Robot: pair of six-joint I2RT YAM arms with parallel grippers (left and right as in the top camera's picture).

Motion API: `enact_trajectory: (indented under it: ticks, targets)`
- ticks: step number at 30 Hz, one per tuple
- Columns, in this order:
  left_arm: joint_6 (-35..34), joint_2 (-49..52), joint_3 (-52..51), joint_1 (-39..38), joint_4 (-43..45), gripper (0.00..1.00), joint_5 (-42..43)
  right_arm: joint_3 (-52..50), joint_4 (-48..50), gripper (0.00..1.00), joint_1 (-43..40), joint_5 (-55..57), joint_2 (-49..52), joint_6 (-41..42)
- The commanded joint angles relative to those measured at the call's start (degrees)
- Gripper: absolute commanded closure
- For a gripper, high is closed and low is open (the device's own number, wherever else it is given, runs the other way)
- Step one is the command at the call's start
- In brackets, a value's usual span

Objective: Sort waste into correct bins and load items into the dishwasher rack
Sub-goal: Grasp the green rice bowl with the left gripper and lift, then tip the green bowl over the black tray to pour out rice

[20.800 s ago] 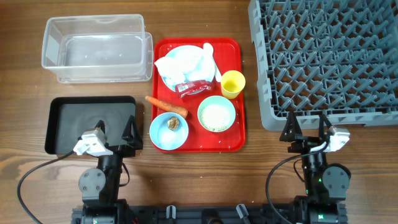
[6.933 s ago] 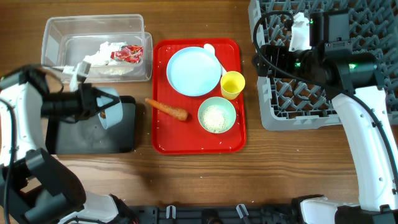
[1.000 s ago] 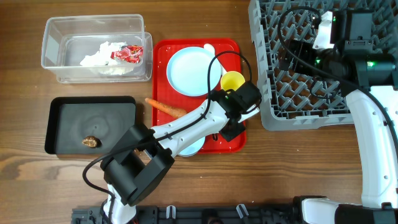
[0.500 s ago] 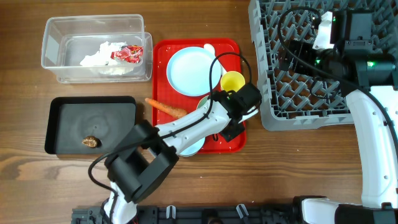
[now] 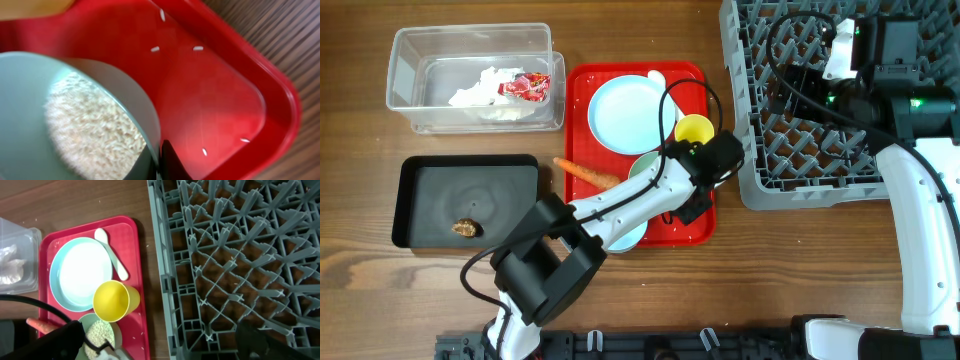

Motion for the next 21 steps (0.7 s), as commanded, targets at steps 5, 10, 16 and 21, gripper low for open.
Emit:
enact_trajectory:
  ticks: [5,10,16,21]
  targets:
    - [-5.8,-7.6,8.1,4.9,-3.4,0.96,-0.8,0.9,-0.7,0.00,-0.2,1.0,0.7,0.7]
    - [-15.2,-13.4,9.1,12.4,-5.7,0.96,-0.7,0.9,-0.6,0.01,-0.2,1.0,0.7,0.7]
    - [-22.7,-21.2,9.1,25.3,-10.8,0.96,7.3,0.9,-0.6,0.00,-0.2,1.0,0.7,0.7]
    - [-21.9,-23.5,9.1,38.1,-19.3,0.96,13.7,0.9,-0.6,0.00,-0.2,1.0,0.7,0.7]
